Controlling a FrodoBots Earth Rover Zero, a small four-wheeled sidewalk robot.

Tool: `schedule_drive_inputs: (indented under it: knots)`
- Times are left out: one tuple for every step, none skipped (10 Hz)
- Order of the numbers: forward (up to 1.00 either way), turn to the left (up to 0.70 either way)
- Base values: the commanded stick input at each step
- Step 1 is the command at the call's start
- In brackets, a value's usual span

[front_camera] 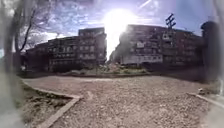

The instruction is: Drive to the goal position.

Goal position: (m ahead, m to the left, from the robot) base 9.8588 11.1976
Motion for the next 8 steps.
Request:
schedule_drive_inputs:
  knots:
    - [0.7,0.0]
    - [0.7,0.0]
    - [0.7,0.0]
    - [0.7,0.0]
    - [0.7,0.0]
    - [0.7,0.0]
    - [0.7,0.0]
    - [0.7,0.0]
